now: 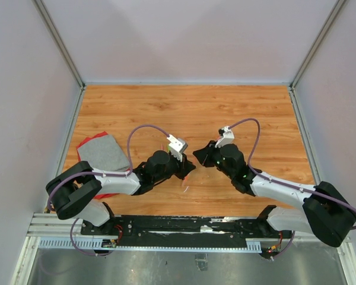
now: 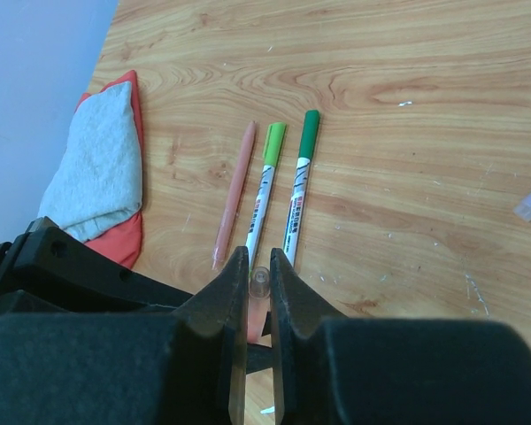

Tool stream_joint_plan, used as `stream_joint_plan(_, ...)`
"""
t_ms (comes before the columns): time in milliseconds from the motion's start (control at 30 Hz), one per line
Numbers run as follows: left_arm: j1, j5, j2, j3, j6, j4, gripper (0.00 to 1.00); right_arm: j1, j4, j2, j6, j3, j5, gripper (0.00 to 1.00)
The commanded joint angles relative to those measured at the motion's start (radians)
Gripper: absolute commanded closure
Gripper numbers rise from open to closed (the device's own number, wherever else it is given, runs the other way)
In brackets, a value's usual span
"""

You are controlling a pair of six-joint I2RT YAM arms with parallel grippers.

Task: Insert the pens into the pen caps
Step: Press the pen cap onto the pen.

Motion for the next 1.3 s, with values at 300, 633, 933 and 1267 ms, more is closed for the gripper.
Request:
stream_joint_plan(300, 0.006, -0.048, -0.018, 0.033, 0.007, 0.193, 0.99, 0.167, -0.017, 0.056, 0.033, -0.080, -0.007, 1.00)
stream_joint_plan(633, 0.005, -0.048, -0.016, 0.033, 0.007, 0.196, 0.99, 0.197, 0.065, 0.081, 0.149, -0.145, -0.005, 0.99)
stream_joint_plan(933, 0.005, -0.046, -0.017, 0.033, 0.006, 0.196, 0.99, 0.218, 0.147, 0.130, 0.155, -0.174, -0.028, 0.99)
stream_joint_plan(1267, 0.005, -0.047, -0.017, 0.033, 0.005, 0.198, 0.99, 0.332, -0.093, 0.059, -0.013, -0.086, 0.185, 1.00)
